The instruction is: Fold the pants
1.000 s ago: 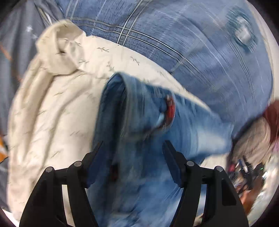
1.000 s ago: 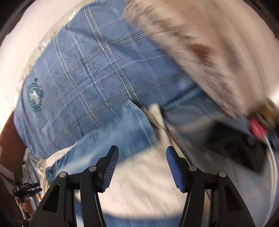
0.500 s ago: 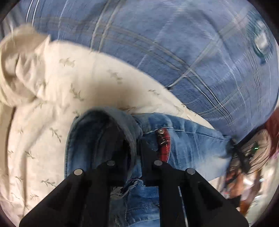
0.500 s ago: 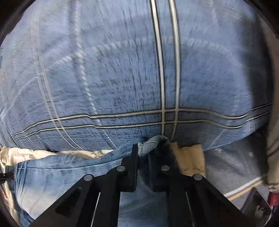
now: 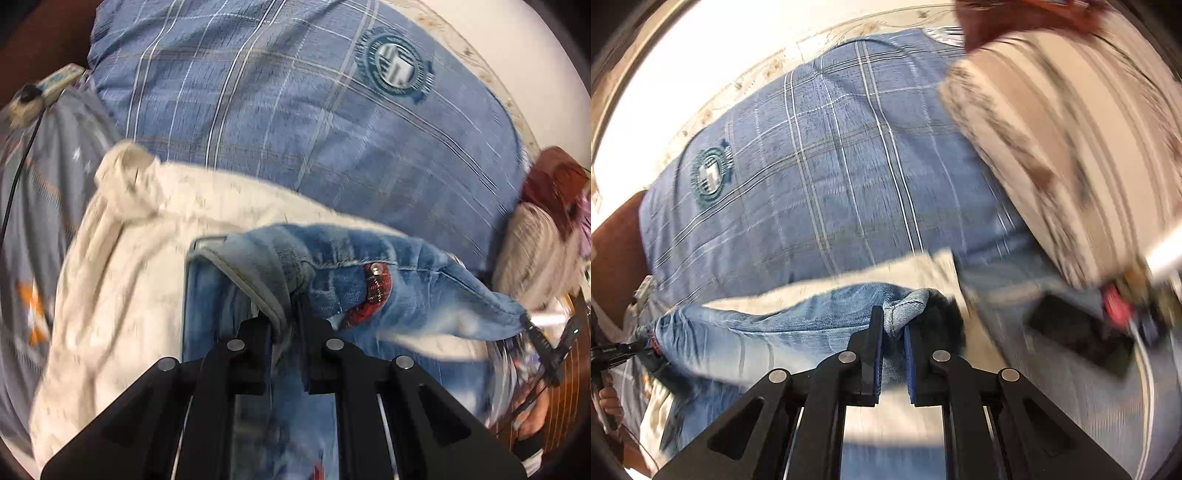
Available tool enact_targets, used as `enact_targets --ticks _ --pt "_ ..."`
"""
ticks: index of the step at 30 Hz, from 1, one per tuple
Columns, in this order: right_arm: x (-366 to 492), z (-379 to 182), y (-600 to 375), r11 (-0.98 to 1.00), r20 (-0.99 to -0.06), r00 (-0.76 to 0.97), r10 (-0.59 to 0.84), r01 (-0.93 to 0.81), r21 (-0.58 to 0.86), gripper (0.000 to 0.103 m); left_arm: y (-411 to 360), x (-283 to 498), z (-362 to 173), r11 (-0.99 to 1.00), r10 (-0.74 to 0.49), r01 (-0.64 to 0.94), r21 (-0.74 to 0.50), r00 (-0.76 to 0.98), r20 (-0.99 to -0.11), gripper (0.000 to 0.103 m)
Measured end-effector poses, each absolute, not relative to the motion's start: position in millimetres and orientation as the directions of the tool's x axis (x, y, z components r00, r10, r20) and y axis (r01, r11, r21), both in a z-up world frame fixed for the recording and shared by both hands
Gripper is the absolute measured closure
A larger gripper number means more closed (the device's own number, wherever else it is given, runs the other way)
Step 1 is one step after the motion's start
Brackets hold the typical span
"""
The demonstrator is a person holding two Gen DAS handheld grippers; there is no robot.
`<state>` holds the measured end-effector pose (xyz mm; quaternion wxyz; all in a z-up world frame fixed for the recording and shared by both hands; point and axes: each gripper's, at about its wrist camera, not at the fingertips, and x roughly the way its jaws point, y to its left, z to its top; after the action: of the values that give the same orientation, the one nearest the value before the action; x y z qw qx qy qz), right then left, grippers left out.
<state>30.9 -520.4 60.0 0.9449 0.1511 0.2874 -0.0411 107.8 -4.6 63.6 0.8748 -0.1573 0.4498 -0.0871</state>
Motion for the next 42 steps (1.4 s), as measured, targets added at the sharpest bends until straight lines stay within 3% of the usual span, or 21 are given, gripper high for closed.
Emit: enact_targets --ticks 4,8,11,13,15,18,23,28,31,32,35,42 --pt "-35 8 -529 0.911 -0.588 0.808 0.014 0.232 0.34 0.093 0 55 26 0.919 -0.343 0.016 -0.394 0.523 -0.78 0.093" --pt "-70 -38 -522 0.874 -0.693 0.721 -0.005 0.34 0.347 0.084 11 26 -20 0.909 -0.368 -0.034 -0.414 0.399 -0.84 0.094" --pt "-90 -36 -506 0.854 -0.683 0.73 -0.007 0.359 0.376 0.084 40 2 -21 0.841 -0.462 -0.077 -0.536 0.413 -0.785 0.092" --pt "-91 -31 -488 0.842 -0.65 0.759 0.04 0.325 0.431 0.083 58 -6 -15 0.78 -0.515 -0.116 -0.615 0.439 -0.736 0.076" --pt "-87 -28 -463 0.817 -0.599 0.787 0.149 0.243 0.523 0.07 70 -9 -11 0.718 -0.547 -0.159 -0.678 0.473 -0.691 0.039" --pt "-54 -30 -406 0.781 -0.552 0.757 0.349 0.091 0.618 0.054 67 0 -8 0.676 -0.58 -0.164 -0.718 0.483 -0.656 0.036" --pt "12 -55 -317 0.631 -0.484 0.608 0.63 -0.038 0.775 0.051 44 24 -19 0.629 -0.636 -0.194 -0.753 0.429 -0.642 0.036" --pt "54 -81 -288 0.511 -0.422 0.589 0.689 0.018 0.859 0.047 32 47 -36 0.616 -0.649 -0.234 -0.752 0.391 -0.653 0.036" --pt "68 -96 -284 0.485 -0.432 0.605 0.669 0.084 0.87 0.043 24 60 -51 0.639 -0.632 -0.262 -0.723 0.357 -0.688 0.036" --pt "70 -97 -285 0.471 -0.419 0.612 0.671 0.084 0.878 0.047 22 65 -56 0.641 -0.63 -0.259 -0.723 0.36 -0.687 0.037" --pt "72 -99 -285 0.474 -0.406 0.622 0.67 0.063 0.878 0.082 17 76 -60 0.635 -0.653 -0.255 -0.729 0.327 -0.683 0.081" --pt "8 -53 -286 0.566 -0.398 0.63 0.666 -0.079 0.821 0.088 18 33 -13 0.688 -0.622 -0.127 -0.715 0.403 -0.671 0.083"
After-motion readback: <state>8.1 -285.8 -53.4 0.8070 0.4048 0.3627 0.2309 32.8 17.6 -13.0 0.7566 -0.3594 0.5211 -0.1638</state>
